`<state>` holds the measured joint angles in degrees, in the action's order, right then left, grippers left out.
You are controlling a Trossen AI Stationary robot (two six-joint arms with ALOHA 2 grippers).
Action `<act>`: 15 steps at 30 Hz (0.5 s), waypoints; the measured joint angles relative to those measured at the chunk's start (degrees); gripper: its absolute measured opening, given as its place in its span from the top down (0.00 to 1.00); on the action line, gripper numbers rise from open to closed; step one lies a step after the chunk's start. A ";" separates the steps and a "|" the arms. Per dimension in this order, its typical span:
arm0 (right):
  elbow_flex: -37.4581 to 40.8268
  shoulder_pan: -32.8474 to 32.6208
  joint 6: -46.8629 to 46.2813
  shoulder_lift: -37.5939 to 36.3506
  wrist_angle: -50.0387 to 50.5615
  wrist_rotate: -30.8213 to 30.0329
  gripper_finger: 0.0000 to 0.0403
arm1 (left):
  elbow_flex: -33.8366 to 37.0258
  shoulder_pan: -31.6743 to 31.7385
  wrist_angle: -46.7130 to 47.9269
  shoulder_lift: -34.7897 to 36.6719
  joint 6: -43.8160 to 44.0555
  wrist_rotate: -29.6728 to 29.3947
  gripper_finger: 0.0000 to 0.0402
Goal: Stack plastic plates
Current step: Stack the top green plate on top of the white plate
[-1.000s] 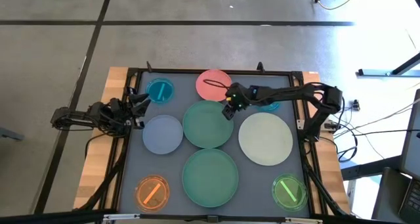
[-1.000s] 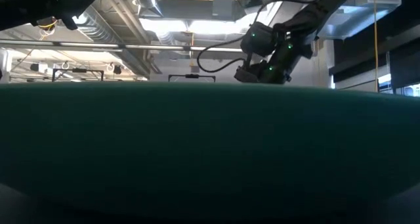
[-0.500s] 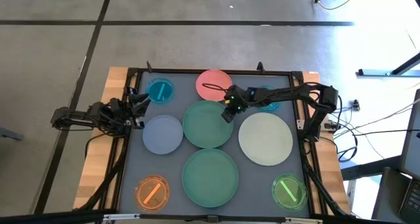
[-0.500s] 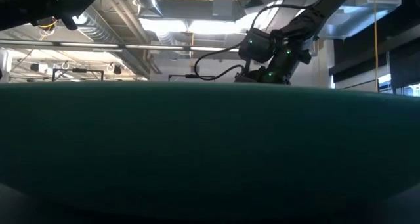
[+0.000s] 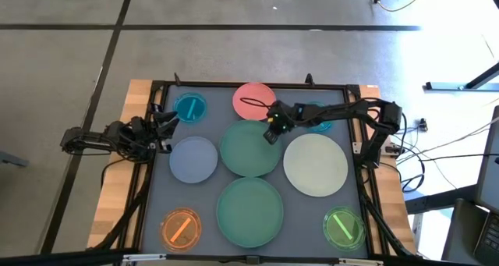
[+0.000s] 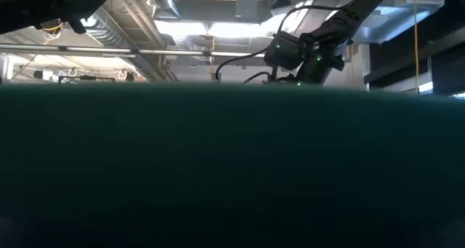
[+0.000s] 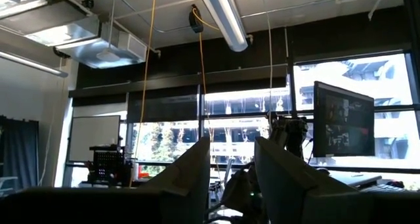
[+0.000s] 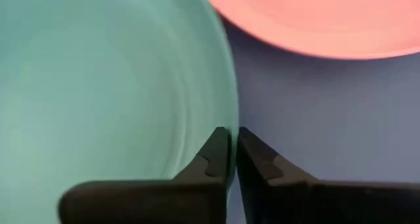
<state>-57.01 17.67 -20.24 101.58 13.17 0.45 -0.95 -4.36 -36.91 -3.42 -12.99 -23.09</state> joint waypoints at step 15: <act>-2.72 0.00 3.86 -3.82 1.61 -1.83 1.00 | 0.00 0.00 -0.02 0.00 3.53 0.00 0.72</act>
<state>-59.73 17.67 -16.38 97.76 14.78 -1.38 -0.95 -4.36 -36.93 -3.42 -9.46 -23.09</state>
